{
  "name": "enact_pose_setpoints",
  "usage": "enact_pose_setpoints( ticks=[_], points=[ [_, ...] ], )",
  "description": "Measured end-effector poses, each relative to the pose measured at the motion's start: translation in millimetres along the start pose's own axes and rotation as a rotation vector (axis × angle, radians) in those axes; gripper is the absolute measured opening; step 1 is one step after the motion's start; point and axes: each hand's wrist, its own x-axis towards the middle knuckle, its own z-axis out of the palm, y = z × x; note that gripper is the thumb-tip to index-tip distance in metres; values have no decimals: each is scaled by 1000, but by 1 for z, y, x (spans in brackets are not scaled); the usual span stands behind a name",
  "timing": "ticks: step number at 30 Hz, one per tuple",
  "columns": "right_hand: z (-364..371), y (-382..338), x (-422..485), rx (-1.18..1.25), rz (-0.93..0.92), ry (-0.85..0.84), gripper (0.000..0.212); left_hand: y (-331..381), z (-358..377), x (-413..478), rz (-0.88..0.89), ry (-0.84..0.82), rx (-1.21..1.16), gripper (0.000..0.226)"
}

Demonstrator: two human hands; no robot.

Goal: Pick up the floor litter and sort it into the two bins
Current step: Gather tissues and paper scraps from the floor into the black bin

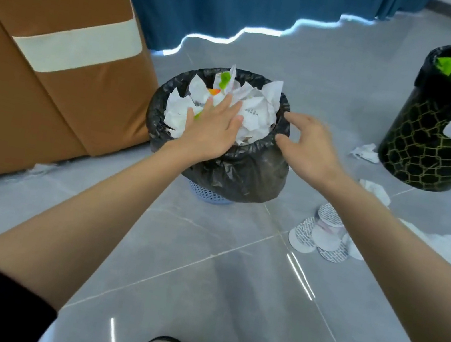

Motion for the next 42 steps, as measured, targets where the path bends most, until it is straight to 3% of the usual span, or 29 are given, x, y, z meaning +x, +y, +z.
enact_pose_setpoints(
  ticks=[3, 5, 8, 11, 16, 23, 27, 32, 36, 40, 42],
  points=[
    [1, 14, -7, 7, 12, 15, 45, -4, 2, 5, -31, -107, 52, 49],
    [-1, 22, -11, 29, 37, 33, 44, -4, 1, 6, -43, -86, 74, 48],
    [-7, 35, -19, 84, 105, 70, 41, 12, 1, 2, -17, 133, 157, 40],
    [-14, 52, -26, 122, 181, 96, 38, 40, 4, -4, 20, 320, 166, 47],
    [-30, 82, -42, 143, 294, 131, 37, 82, 15, -8, 215, 380, 81, 46],
    [-46, 132, -80, 107, 483, 116, 36, 124, 77, -19, 421, 139, -100, 52],
    [-45, 156, -104, 79, 584, 39, 37, 128, 129, -21, 391, -113, -94, 56],
    [-27, 176, -127, -21, 537, -158, 40, 119, 181, -29, 340, -422, -70, 58],
    [-7, 180, -132, -72, 431, -292, 50, 107, 202, -34, 286, -489, -15, 71],
    [12, 183, -139, -173, 382, -454, 58, 100, 209, -39, 307, -381, -69, 74],
    [17, 184, -143, -256, 366, -439, 56, 97, 210, -41, 301, -354, -129, 75]
  ],
)
